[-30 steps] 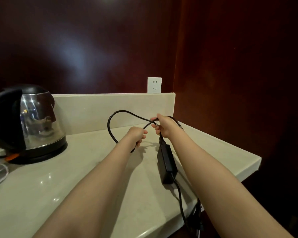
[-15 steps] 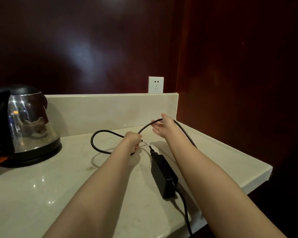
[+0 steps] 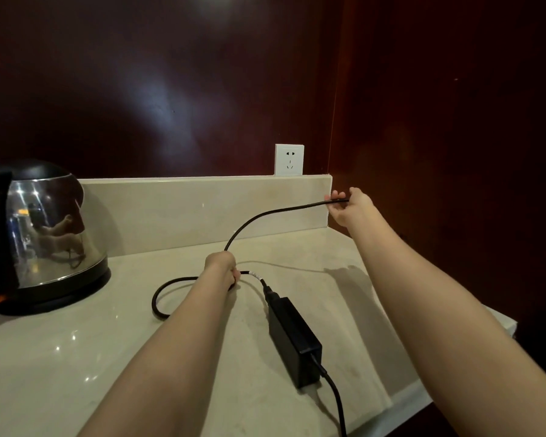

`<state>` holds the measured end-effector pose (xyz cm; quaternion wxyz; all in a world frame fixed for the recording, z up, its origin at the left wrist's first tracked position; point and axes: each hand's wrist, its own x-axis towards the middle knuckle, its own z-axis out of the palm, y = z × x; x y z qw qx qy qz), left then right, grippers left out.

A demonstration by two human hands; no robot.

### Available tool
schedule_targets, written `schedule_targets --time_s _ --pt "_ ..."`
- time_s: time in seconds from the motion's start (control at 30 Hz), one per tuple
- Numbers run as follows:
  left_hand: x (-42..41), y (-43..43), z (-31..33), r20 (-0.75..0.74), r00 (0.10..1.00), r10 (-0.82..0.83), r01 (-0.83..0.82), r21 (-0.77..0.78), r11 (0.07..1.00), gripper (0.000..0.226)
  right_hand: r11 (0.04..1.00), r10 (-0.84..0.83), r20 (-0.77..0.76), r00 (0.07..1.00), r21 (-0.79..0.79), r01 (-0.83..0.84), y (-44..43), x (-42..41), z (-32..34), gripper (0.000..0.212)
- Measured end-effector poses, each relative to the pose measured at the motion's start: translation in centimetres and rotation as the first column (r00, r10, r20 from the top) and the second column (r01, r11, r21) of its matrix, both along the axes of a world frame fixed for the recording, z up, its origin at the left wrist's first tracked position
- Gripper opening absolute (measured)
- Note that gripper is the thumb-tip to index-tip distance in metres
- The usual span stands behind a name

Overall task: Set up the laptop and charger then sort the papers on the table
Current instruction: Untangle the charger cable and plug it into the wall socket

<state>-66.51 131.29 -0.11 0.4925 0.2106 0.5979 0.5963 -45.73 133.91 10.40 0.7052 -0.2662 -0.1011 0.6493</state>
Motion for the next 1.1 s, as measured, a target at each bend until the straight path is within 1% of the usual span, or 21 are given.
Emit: schedule_targets --time_s 0.07,0.1,0.13,0.2,0.27,0.33,0.37,0.4,0.43,0.47,0.53,0.6,0.63,0.7,0.73,0.77,0.83,0.9,0.97,1.03,1.1 --pt "-0.1 0.2 0.2 0.081 0.996 0.044 -0.047 0.036 0.998 0.033 0.996 -0.047 0.043 0.998 -0.074 0.050 0.6 0.4 0.0 0.026" --pt "0.1 0.2 0.6 0.110 0.992 0.057 -0.060 0.029 0.998 0.030 0.994 -0.040 0.094 0.995 -0.094 0.049 0.8 0.5 -0.1 0.031" --pt "0.4 0.1 0.9 0.116 0.992 0.056 -0.059 0.021 0.998 0.028 0.995 -0.012 0.169 0.986 -0.098 0.029 1.0 0.6 -0.3 0.039" --pt "0.8 0.0 1.4 0.099 0.994 0.034 -0.036 0.024 0.999 0.036 0.995 0.092 0.358 0.929 -0.079 -0.068 1.2 0.2 -0.8 0.051" --pt "1.0 0.4 1.2 -0.058 0.998 -0.028 0.030 0.022 0.999 0.040 0.989 0.142 0.586 0.797 -0.056 -0.135 1.7 -0.2 -1.4 0.050" --pt "1.2 1.5 1.5 -0.160 0.985 -0.067 0.067 -0.004 0.998 0.038 0.989 0.100 0.787 0.608 -0.012 -0.147 3.1 -0.8 -1.4 0.043" --pt "1.3 1.8 1.5 -0.168 0.983 -0.068 0.067 -0.012 0.998 0.036 0.990 0.060 0.848 0.526 0.017 -0.141 3.2 -1.1 -1.5 0.039" --pt "1.6 2.3 2.0 -0.187 0.979 -0.074 0.072 -0.016 0.997 0.034 0.988 0.031 0.882 0.470 0.044 -0.148 3.8 -1.5 -1.5 0.036" --pt "2.0 2.7 2.5 -0.220 0.972 -0.089 0.088 -0.013 0.996 0.030 0.986 0.010 0.896 0.444 0.065 -0.153 4.4 -1.9 -1.4 0.035" --pt "2.3 2.8 2.8 -0.238 0.965 -0.109 0.112 -0.002 0.994 0.026 0.986 -0.006 0.894 0.449 0.079 -0.144 4.4 -2.3 -1.5 0.034" --pt "2.7 3.6 4.1 -0.252 0.960 -0.119 0.136 0.054 0.989 0.031 0.988 -0.013 0.847 0.532 0.092 -0.122 5.4 -3.1 -1.4 0.032" --pt "2.3 3.5 5.3 -0.201 0.969 -0.147 0.182 0.170 0.969 0.040 0.991 0.019 0.766 0.642 0.070 -0.113 6.1 -3.2 -1.4 0.034" --pt "1.8 3.5 6.1 -0.139 0.973 -0.184 0.212 0.222 0.952 0.044 0.992 0.030 0.743 0.669 0.060 -0.111 6.6 -3.2 -1.3 0.034" --pt "0.7 3.4 7.0 0.030 0.966 -0.256 0.230 0.348 0.909 0.051 0.994 0.034 0.739 0.673 0.046 -0.100 7.3 -2.9 -1.4 0.033" --pt "0.1 3.6 7.4 0.084 0.960 -0.267 0.214 0.393 0.894 0.054 0.995 0.027 0.746 0.666 0.042 -0.088 7.8 -2.8 -1.4 0.033" --pt "-0.2 3.5 7.9 0.073 0.957 -0.281 0.229 0.407 0.884 0.055 0.996 0.022 0.744 0.668 0.039 -0.076 7.9 -2.7 -1.5 0.034" --pt "0.1 4.1 9.0 -0.119 0.938 -0.325 0.346 0.321 0.881 0.044 0.997 0.021 0.744 0.668 0.034 -0.069 8.8 -2.8 -1.3 0.034" --pt "1.4 4.4 10.0 -0.337 0.854 -0.397 0.473 0.182 0.862 0.032 0.997 0.023 0.762 0.647 0.033 -0.075 9.3 -3.0 -1.3 0.034" --pt "2.8 5.4 10.8 -0.498 0.762 -0.414 0.523 0.096 0.847 0.038 0.994 0.035 0.788 0.615 0.036 -0.102 9.7 -3.1 -1.5 0.033" --pt "4.2 6.8 11.2 -0.595 0.719 -0.359 0.509 0.099 0.855 0.046 0.986 0.041 0.829 0.557 0.057 -0.158 10.2 -3.0 -2.0 0.035" --pt "5.2 8.0 11.1 -0.609 0.729 -0.314 0.488 0.140 0.862 0.049 0.971 0.033 0.880 0.474 0.084 -0.224 10.4 -2.7 -2.8 0.038"
